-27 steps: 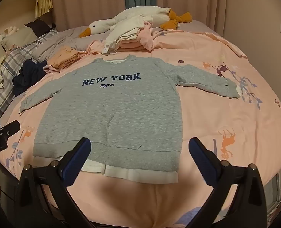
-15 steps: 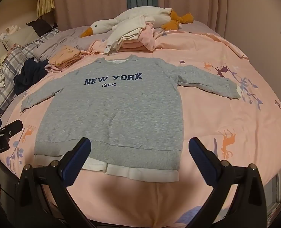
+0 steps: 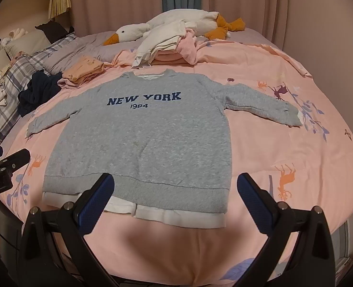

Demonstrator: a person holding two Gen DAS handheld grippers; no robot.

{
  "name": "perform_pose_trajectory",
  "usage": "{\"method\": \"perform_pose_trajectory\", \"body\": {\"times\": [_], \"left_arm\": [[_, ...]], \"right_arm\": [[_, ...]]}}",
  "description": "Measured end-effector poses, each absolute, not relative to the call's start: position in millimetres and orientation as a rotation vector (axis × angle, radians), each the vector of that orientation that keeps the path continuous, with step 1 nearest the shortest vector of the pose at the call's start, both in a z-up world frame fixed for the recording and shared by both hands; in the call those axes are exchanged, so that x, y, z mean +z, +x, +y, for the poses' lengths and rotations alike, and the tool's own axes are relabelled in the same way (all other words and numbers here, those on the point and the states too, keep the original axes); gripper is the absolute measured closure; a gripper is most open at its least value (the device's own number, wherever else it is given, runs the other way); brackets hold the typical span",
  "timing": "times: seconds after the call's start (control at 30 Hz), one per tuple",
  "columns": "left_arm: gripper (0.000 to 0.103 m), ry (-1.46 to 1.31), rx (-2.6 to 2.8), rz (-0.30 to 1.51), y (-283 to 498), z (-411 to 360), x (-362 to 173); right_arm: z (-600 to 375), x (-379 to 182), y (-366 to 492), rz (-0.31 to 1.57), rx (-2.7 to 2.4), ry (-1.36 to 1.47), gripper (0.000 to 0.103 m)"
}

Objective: Fold small clothes

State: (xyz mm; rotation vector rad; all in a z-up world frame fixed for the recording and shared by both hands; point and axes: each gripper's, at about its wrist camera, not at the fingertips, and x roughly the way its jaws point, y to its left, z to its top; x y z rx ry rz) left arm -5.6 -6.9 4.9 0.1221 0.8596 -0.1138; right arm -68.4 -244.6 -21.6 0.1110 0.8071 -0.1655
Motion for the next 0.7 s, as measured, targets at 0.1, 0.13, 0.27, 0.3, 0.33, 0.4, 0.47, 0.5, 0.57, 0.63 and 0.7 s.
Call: {"method": "perform_pose_trajectory", "body": {"times": [0.1,0.13,0.27,0.3,0.33,0.4,0.47,0.5,0.57,0.63,0.7], "left_arm": [[0.001,0.123,-0.112,0.857,-5.9,-7.1,4.4],[0.001,0.122,-0.113,0.858,-5.7,-6.9,4.6],[0.001,0.123,-0.117,0.864,-5.0,-6.6,4.2],[0.001,0.123,-0.117,0.866,-4.6,-6.4,4.0],[0.001,0.123,-0.118,0.868,-4.3,-6.2,3.9],[0.001,0.123,-0.118,0.868,-4.2,-6.2,4.3],[0.001,0.126,-0.119,0.866,-4.3,-6.2,4.4],[0.001,0.125,-0.119,0.866,-4.4,-6.0,4.3],[0.001,0.126,-0.121,0.863,-4.1,-6.1,4.5],[0.001,0.128,-0.122,0.86,-4.6,-6.2,4.4],[0.001,0.131,-0.125,0.863,-4.6,-6.8,3.6]], "right_arm": [[-244.2,-22.1,-69.0,0.806,-0.165,0.111,0.0],[-244.4,-21.8,-68.8,0.806,-0.164,0.111,0.0],[-244.1,-21.9,-68.9,0.807,-0.166,0.108,0.0],[-244.0,-21.9,-69.0,0.806,-0.166,0.108,0.0],[-244.3,-21.5,-68.9,0.807,-0.167,0.108,0.0],[-244.5,-21.7,-69.1,0.806,-0.165,0.109,0.0],[-243.9,-22.1,-69.0,0.807,-0.165,0.109,0.0],[-243.9,-22.2,-69.2,0.807,-0.165,0.109,0.0],[-243.9,-22.1,-69.3,0.806,-0.165,0.109,0.0],[-243.5,-22.0,-69.2,0.805,-0.164,0.107,0.0],[-242.7,-22.1,-69.3,0.803,-0.166,0.102,0.0]]}}
